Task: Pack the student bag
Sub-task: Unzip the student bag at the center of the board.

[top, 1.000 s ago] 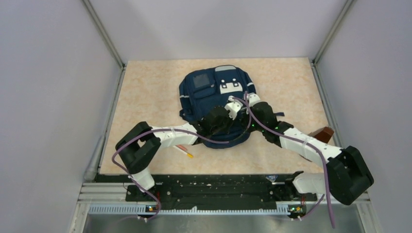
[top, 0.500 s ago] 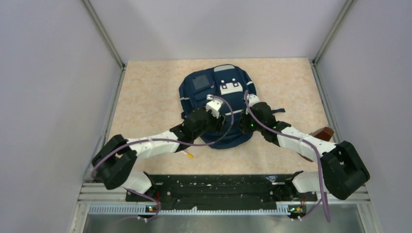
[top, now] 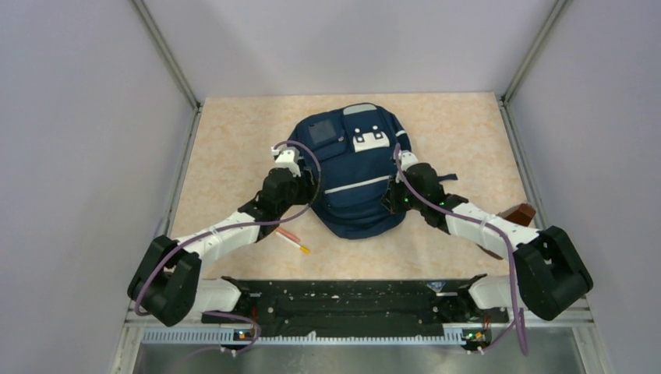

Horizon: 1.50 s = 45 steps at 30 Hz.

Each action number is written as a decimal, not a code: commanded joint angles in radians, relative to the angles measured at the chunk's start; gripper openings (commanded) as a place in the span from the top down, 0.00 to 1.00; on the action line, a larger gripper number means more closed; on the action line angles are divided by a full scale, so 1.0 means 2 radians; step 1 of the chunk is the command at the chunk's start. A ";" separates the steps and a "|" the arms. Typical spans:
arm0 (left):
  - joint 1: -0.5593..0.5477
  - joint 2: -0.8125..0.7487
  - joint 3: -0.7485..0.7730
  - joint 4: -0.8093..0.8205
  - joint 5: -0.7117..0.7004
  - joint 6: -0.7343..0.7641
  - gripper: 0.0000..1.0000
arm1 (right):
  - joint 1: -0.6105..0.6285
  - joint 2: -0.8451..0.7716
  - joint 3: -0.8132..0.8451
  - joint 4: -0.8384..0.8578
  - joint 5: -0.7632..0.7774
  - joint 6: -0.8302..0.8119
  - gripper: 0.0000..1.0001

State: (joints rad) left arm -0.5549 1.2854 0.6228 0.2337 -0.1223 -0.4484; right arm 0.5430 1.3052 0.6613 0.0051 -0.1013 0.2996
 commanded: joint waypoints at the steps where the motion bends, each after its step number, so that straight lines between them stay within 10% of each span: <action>1: 0.014 0.006 -0.006 0.058 0.043 -0.054 0.33 | -0.007 0.002 -0.005 0.008 -0.002 0.002 1.00; 12: 0.032 0.074 0.008 0.120 0.093 -0.076 0.35 | -0.007 0.001 -0.016 0.014 -0.005 0.009 1.00; 27: 0.032 0.115 0.028 0.151 0.178 -0.091 1.00 | 0.002 -0.027 -0.031 0.017 -0.005 0.028 1.00; 45: 0.032 0.113 0.003 0.194 0.175 -0.136 1.00 | 0.176 0.171 0.106 0.141 0.012 0.056 1.00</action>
State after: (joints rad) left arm -0.4717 1.5364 0.6281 0.5236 0.1642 -0.7059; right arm 0.8478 1.5368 0.7563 0.1741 -0.0132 0.4160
